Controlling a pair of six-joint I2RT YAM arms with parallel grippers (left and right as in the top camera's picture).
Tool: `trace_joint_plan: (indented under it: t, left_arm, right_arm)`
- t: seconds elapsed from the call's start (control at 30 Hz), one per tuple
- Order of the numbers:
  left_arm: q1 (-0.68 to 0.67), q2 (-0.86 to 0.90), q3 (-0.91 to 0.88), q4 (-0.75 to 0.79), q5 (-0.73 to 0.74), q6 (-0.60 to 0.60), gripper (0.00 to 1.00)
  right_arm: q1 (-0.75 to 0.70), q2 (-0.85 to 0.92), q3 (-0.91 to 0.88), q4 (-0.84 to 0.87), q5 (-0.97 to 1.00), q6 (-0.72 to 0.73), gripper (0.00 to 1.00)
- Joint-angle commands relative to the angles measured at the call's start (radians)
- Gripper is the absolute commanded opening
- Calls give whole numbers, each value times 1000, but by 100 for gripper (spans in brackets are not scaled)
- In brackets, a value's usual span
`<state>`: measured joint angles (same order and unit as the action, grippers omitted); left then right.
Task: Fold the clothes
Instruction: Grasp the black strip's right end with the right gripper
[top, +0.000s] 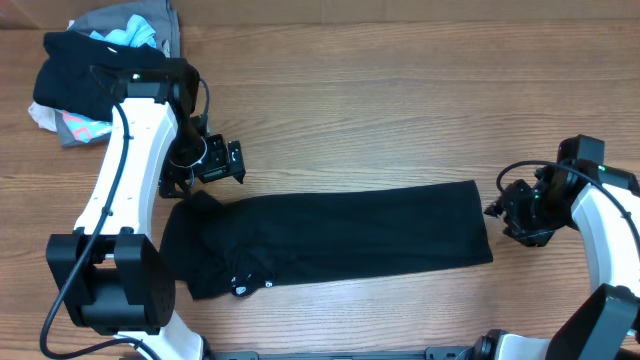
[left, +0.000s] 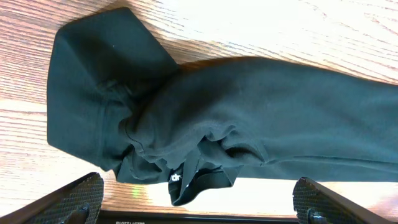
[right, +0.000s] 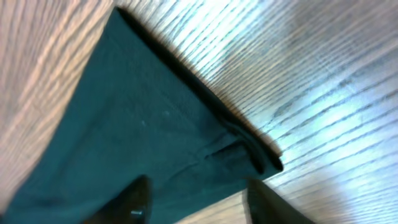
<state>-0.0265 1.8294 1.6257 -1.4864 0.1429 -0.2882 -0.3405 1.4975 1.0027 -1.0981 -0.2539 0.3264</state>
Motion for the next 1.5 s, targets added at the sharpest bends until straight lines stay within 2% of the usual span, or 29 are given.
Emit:
trace_joint_plan:
  t: [0.0,0.07,0.13,0.27,0.4,0.57,1.1,1.17,1.27,1.37,1.4,1.43,1.47]
  left_arm:
    - [-7,1,5,-2,8,-2,100]
    - [-7,1,5,-2,8,-2,100]
    - [-7,1,5,-2,8,-2,100]
    - [-7,1,5,0,8,-3,100]
    - [-8,1,5,8,8,-3,100]
    - [-8,1,4,6,8,-2,100]
    - [-8,1,-9,25,9,1,100]
    - [-8,1,-9,25,8,1,100]
    - [-8,1,-9,28,8,1,100]
    - [-8,1,-9,36,16,1,100]
    - [-8,1,-9,38,18,1,100]
    - [-8,1,-9,40,24,1,100]
    - [-8,1,-9,41,31,1,100]
  right_arm:
    - [-3,5,26,11,14,-3,70]
    - [-6,5,11,34,22,-3,82]
    - [-13,7,-20,78,20,-5,86]
    - [-14,20,-61,154,-27,-42,86]
    - [-14,61,-83,246,-135,-142,87]
    - [-14,128,-84,307,-153,-144,85]
    - [-13,288,-134,296,-223,-232,81]
    - [-13,301,-134,283,-223,-230,76]
    - [-12,302,-134,255,-233,-230,63]
    - [-12,302,-135,225,-245,-230,61]
    - [-12,302,-137,220,-245,-230,54]
    - [-12,302,-140,220,-245,-230,43]
    - [-12,302,-145,220,-245,-227,28]
